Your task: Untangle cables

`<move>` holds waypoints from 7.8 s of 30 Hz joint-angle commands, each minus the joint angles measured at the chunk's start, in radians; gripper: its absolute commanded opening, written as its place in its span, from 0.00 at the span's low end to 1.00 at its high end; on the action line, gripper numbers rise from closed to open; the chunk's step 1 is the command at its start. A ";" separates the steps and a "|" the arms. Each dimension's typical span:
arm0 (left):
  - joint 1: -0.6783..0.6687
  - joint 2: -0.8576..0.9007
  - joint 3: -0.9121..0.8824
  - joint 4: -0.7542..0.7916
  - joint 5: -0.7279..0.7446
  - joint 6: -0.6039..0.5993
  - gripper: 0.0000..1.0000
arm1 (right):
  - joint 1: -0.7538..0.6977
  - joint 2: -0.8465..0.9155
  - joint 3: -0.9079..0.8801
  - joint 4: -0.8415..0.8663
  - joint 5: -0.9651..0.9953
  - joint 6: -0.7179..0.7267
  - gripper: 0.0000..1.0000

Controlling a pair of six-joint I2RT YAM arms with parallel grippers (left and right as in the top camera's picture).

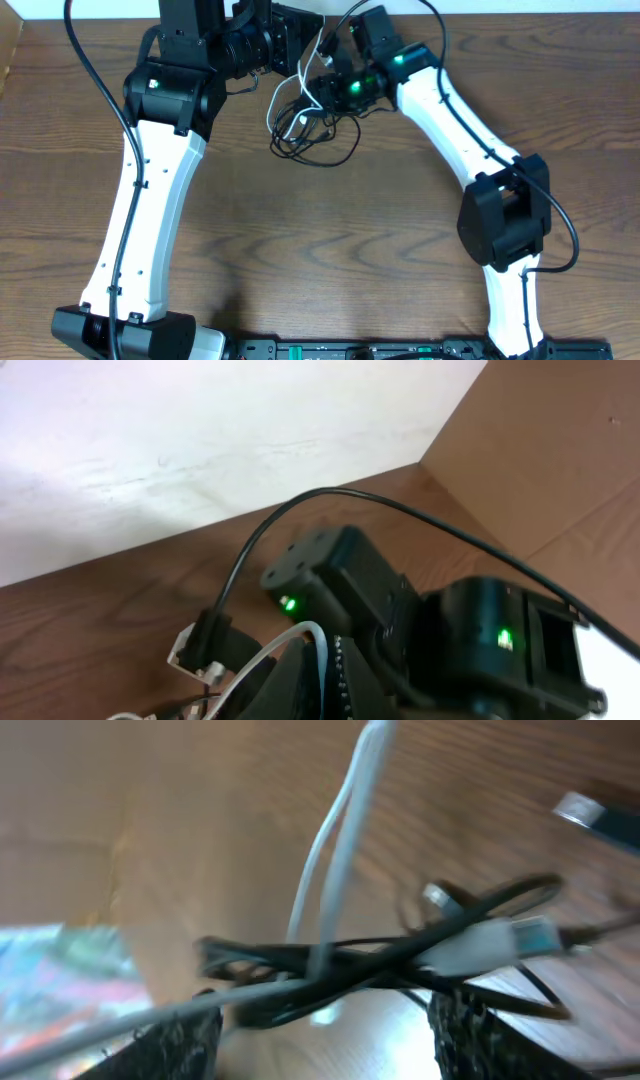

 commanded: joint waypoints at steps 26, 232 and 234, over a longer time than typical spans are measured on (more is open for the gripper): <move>0.259 -0.110 0.024 0.137 -0.118 -0.223 0.07 | -0.121 0.217 0.001 -0.041 0.296 0.226 0.52; -0.066 0.365 0.006 0.003 -0.137 -0.618 0.69 | -0.407 -0.338 0.173 -0.089 0.348 -0.121 0.01; -0.066 0.365 0.006 0.000 -0.137 -0.600 0.70 | -0.474 -0.354 0.185 -0.057 0.348 -0.093 0.01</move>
